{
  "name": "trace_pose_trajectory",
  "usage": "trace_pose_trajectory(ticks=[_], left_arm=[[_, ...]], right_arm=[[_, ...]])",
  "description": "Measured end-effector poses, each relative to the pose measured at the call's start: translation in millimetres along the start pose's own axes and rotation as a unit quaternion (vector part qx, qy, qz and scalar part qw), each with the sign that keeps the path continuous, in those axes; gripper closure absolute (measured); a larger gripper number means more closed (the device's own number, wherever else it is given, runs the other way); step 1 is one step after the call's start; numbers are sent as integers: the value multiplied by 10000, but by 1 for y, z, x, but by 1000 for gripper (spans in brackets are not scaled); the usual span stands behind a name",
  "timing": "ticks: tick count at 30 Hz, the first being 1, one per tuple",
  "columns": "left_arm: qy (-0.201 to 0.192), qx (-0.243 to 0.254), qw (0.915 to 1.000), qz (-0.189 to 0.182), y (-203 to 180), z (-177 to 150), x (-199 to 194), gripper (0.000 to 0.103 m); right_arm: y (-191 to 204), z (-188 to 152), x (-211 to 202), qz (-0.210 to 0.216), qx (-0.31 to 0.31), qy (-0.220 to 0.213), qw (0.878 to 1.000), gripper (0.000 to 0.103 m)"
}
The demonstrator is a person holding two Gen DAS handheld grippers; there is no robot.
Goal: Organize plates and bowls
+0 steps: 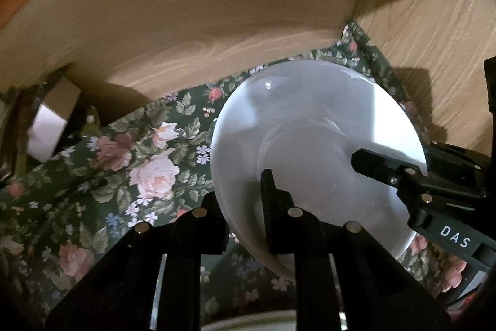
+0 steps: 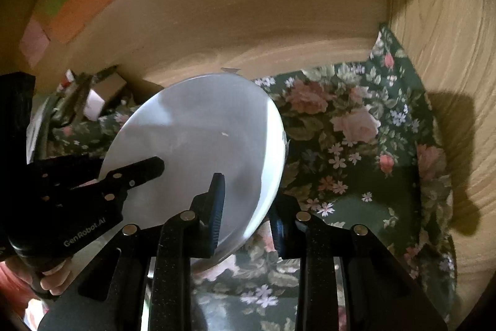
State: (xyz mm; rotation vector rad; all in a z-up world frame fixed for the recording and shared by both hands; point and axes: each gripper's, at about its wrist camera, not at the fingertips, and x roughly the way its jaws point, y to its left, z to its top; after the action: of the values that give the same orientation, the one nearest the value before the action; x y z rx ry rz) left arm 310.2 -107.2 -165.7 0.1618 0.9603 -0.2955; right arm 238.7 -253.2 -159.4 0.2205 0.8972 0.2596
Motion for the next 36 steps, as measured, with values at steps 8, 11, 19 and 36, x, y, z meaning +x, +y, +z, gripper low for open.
trace_pose_trajectory(ticks=[8, 11, 19, 36], left_arm=[[-318, -79, 9995, 52, -1, -11, -40, 86], [-428, -93, 9990, 79, 0, -17, -56, 86], [-613, -152, 9979, 130, 1, -34, -87, 86], [-810, -531, 9949, 277, 36, -89, -136, 86]], right_arm=[[19, -5, -29, 58, -146, -281, 9995, 79], [27, -9, -38, 71, -215, -363, 9991, 79], [49, -19, -57, 118, -363, -495, 9980, 79], [102, -46, -66, 336, -736, -519, 9954, 79]])
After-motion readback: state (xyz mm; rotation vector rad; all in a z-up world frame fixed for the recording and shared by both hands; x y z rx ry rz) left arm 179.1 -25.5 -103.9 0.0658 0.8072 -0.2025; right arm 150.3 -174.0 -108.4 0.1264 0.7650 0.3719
